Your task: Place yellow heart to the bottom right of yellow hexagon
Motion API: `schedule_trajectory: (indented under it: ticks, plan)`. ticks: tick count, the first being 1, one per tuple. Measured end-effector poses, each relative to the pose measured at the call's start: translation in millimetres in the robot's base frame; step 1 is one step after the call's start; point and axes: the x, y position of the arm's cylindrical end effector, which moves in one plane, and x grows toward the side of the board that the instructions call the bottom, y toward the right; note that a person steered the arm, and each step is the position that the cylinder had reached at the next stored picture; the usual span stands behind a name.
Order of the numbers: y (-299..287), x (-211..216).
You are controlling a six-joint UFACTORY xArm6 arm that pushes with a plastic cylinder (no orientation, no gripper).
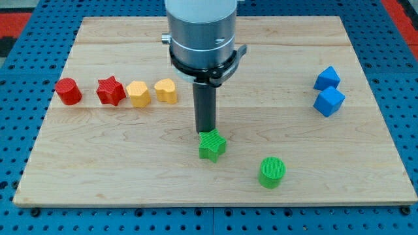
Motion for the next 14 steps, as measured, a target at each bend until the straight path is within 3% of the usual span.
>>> schedule_trajectory:
  ticks: [2, 4, 6, 8, 10, 14]
  plan:
    - [77.2, -46.1]
    - [57.9, -126.2]
    - [-46.2, -117.5]
    - [-108.0, -88.0]
    - [-106.2, -99.1]
    - [-89.0, -77.6]
